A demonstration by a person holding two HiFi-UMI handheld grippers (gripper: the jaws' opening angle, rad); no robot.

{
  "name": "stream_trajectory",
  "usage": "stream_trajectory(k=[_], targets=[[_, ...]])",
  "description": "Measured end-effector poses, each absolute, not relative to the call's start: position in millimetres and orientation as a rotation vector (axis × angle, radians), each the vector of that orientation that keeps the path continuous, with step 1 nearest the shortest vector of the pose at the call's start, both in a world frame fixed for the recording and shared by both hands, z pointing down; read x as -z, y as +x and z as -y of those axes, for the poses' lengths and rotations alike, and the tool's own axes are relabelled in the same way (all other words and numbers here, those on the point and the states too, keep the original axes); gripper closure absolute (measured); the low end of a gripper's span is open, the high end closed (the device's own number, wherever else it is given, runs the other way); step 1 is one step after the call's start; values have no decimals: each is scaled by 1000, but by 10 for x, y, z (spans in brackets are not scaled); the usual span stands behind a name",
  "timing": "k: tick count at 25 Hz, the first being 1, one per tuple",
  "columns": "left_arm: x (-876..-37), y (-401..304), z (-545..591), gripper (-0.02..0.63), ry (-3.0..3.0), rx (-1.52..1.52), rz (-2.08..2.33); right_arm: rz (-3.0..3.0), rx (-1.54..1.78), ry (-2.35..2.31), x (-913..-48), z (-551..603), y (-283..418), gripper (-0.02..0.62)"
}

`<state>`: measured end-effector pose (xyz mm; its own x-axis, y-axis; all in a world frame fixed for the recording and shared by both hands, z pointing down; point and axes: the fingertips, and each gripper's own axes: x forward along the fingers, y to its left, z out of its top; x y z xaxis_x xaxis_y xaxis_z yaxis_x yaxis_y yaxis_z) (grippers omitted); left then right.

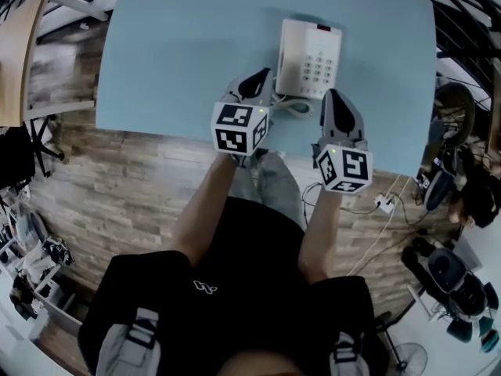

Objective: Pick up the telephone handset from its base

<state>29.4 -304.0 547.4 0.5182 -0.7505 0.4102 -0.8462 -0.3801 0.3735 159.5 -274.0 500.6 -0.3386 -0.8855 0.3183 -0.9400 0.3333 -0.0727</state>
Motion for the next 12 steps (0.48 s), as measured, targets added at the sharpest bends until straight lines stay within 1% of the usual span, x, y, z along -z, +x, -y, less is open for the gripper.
stream_trajectory(k=[1, 3, 5, 9, 12], targets=[[-5538, 297, 3101, 598, 2213, -243, 1278, 2374, -370, 1645, -5044, 2768, 1583, 601], [-5671, 298, 3233, 535, 2200, -270, 1236, 2374, -388, 1624, -5105, 2820, 1565, 600], [-5771, 353, 3342, 501, 2187, -275, 1176, 2371, -406, 1617, -5162, 2842, 1604, 600], [-5878, 589, 3431, 456, 2180, -286, 1063, 2334, -447, 1652, -5255, 2779, 1817, 601], [-5953, 693, 3522, 442, 2173, -323, 1012, 2312, -462, 1665, -5297, 2820, 1944, 600]])
